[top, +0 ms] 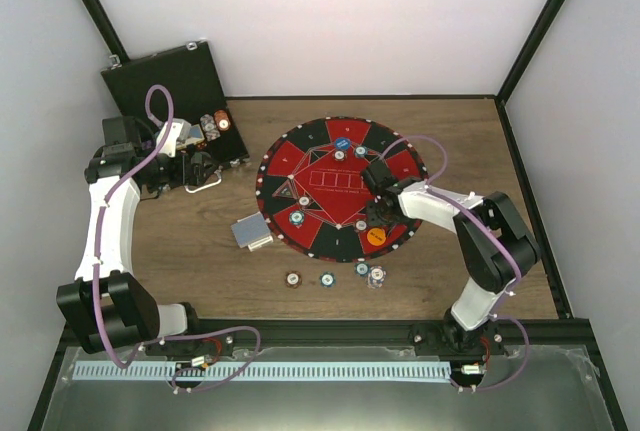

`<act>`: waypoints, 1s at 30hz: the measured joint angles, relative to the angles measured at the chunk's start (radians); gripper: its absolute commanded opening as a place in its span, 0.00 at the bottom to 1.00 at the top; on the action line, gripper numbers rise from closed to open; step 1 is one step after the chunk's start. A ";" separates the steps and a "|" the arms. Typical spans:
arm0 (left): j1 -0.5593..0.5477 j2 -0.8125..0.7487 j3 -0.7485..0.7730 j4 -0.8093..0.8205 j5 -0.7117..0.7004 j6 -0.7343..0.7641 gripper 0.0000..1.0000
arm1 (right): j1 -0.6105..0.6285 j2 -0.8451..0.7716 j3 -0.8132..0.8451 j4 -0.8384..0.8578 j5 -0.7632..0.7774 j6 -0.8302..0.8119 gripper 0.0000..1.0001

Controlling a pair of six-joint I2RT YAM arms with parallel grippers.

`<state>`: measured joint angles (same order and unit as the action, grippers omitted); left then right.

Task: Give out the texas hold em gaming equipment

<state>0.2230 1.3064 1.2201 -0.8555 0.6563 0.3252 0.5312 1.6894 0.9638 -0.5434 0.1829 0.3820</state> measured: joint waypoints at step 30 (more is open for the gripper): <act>0.000 -0.005 0.000 0.001 0.005 -0.001 1.00 | 0.267 -0.307 0.015 -0.294 0.051 0.211 0.86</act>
<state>0.2230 1.3014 1.2198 -0.8543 0.6613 0.3244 0.7979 1.3827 0.9791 -0.8371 0.2337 0.5926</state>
